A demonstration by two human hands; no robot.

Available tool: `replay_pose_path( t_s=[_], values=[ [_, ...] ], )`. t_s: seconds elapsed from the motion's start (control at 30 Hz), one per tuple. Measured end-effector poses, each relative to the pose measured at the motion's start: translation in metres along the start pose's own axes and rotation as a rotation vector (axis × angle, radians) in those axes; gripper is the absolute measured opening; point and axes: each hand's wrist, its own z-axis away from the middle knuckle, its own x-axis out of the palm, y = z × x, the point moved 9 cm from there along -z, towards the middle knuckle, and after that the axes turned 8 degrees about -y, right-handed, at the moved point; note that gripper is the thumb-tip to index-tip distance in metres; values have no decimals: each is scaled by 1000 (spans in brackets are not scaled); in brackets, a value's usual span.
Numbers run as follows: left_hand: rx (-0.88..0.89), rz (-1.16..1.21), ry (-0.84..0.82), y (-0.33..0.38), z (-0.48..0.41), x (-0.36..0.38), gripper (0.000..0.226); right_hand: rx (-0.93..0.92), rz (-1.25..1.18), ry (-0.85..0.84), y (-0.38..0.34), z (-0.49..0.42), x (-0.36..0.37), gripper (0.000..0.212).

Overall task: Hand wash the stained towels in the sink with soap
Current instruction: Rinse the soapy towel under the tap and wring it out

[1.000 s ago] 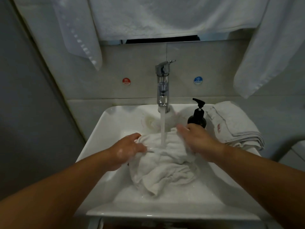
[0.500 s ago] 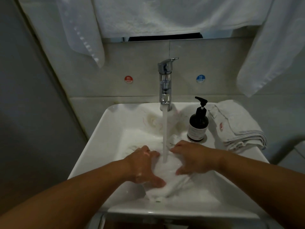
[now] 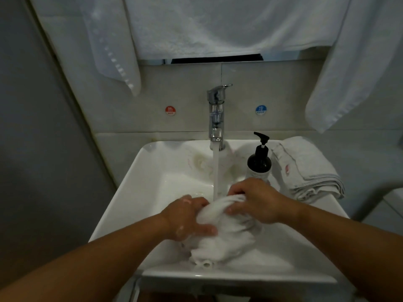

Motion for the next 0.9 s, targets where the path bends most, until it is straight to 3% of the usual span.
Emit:
replay_pose_path(
  t_s=[0.07,0.17,0.33,0.47,0.6,0.73,0.8,0.9],
  values=[
    [63,-44,116,5,3,-19,54,-16,-136,66,-6,3,-13,13],
    [156,111,179,15,12,-49,23,-29,-237,128,-13,5,-37,15],
    [190,395,393,13,25,-100,22,-47,-186,255,-27,9,-79,14],
    [200,262,328,14,19,-86,15,-8,61,212,-20,5,-63,17],
    [206,405,396,1,21,-83,7,56,64,155,1,7,-51,49],
    [230,352,430,8,20,-82,8,3,194,34,-12,10,-35,89],
    [254,389,452,10,19,-83,11,-63,289,86,-25,7,-29,76],
    [265,372,450,9,20,-85,14,-90,223,226,-28,0,-42,16]
  ],
)
